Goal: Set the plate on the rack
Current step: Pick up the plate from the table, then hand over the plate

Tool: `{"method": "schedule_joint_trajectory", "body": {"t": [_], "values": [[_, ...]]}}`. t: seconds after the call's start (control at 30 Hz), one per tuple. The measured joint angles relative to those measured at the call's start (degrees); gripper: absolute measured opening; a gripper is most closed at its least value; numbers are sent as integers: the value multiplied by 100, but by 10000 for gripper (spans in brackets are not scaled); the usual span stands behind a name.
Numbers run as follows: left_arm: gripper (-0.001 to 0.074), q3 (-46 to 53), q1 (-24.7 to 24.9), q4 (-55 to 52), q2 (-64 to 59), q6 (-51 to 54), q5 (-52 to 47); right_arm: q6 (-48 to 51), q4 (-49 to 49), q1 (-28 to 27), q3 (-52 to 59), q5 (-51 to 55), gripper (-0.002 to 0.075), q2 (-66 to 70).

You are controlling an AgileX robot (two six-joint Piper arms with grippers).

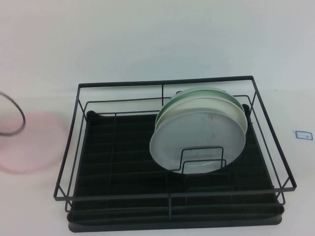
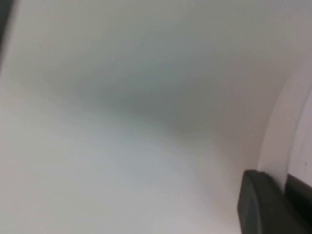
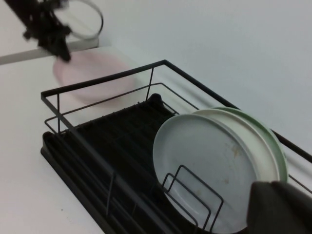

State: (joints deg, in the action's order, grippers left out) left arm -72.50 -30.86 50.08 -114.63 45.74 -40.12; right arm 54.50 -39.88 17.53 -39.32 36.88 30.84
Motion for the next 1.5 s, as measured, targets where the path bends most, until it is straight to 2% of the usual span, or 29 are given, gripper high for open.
{"method": "schedule_joint_trajectory", "body": {"t": [0.2,0.3,0.37,0.43,0.57,0.77,0.83,1.0,1.07,1.17,1.5], "values": [[13,-20,0,704,1731,308,83,-31,0,0,0,-273,-2,0],[13,-20,48,750,2677,412,-44,-560,-120,0,0,-565,-2,0],[13,20,250,764,3300,432,-126,-1041,-252,0,0,-720,-2,41],[12,193,651,795,3768,432,-149,-1410,-310,0,-56,-569,-2,226],[11,891,1815,795,4480,426,-140,-1491,-315,0,-401,315,-2,876],[11,1931,3011,916,4914,179,898,-1194,-894,0,-1195,876,18,1944],[11,2164,3422,986,4980,179,1106,-1060,-1254,0,-1487,1105,68,2343],[11,2315,4439,1143,5034,179,1592,-441,-2243,0,-1980,1573,271,3288],[11,2315,4733,1143,5034,179,1811,-316,-2387,14,-2159,1623,314,3610],[11,2315,4941,1155,5034,179,1914,-234,-2338,-28,-2370,1561,337,3923],[11,2315,4964,1111,5057,199,1762,-450,-2030,-755,-2970,1405,345,4113]]}}
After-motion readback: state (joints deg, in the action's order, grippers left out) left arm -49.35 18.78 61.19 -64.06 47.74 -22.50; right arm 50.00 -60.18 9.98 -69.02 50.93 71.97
